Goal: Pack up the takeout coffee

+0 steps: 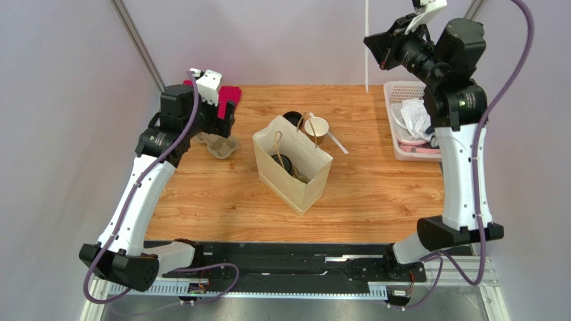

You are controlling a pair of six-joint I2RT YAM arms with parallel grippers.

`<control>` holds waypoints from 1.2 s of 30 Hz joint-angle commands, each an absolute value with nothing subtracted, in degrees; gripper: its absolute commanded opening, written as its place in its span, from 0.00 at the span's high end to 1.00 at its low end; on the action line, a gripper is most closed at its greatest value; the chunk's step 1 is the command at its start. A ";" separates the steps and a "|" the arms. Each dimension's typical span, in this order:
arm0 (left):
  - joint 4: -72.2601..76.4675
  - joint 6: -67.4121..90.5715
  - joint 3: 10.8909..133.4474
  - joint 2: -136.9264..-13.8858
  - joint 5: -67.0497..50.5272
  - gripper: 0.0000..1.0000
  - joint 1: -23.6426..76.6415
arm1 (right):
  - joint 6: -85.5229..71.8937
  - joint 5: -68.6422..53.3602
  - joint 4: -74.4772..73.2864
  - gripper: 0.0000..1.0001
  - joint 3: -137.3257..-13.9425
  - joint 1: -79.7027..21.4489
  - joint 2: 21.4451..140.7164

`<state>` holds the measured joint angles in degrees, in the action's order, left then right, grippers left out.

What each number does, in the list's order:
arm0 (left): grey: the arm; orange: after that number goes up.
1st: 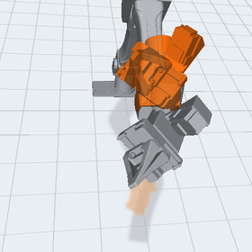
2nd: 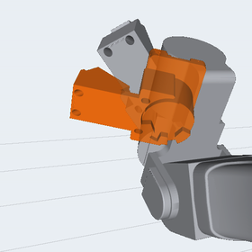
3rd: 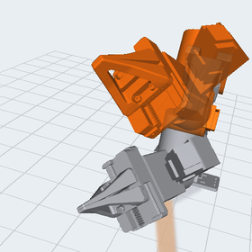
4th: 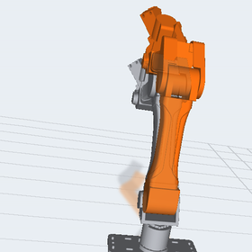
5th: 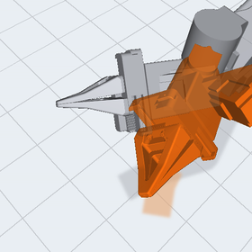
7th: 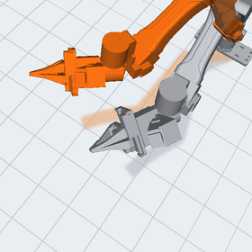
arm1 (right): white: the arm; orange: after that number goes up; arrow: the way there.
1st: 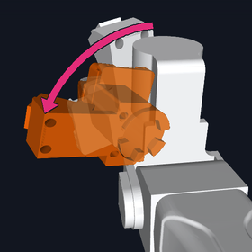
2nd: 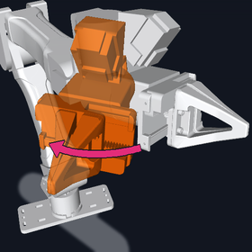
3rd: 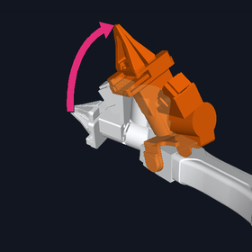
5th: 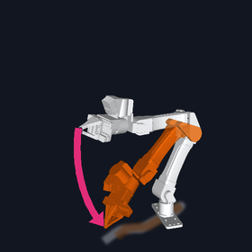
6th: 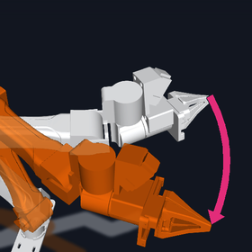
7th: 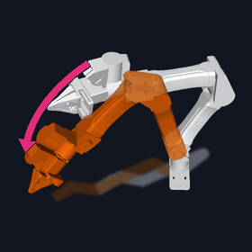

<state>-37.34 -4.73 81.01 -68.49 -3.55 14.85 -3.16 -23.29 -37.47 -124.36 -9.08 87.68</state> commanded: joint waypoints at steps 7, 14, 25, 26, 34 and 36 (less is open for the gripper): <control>-30.94 -2.46 78.41 -63.03 -4.92 0.01 14.24 | -10.28 -21.19 -26.20 1.00 -113.31 -27.94 82.71; -30.85 -2.28 74.97 -58.80 -5.45 0.01 14.24 | -5.63 -14.59 -19.78 1.00 -98.72 -38.66 79.99; -31.29 -2.99 72.07 -55.64 -5.10 0.01 14.15 | -4.40 -10.37 -14.94 1.00 -79.99 -42.01 74.36; -31.29 -2.99 72.07 -55.63 -5.10 0.01 14.15 | -4.39 -10.46 -15.12 1.00 -78.76 -42.10 74.01; -33.75 -1.32 73.56 -57.74 -3.43 0.01 14.15 | -3.96 -12.13 -16.87 0.54 -78.04 -42.54 71.81; -35.50 -0.71 75.05 -59.40 -3.51 0.01 14.15 | -3.52 -12.13 -17.05 0.48 -79.71 -42.54 71.81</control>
<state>-33.41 -2.66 71.94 -57.17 -3.99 14.52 -4.64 -12.03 -19.40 -76.97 -42.22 73.91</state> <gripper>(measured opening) 0.992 0.470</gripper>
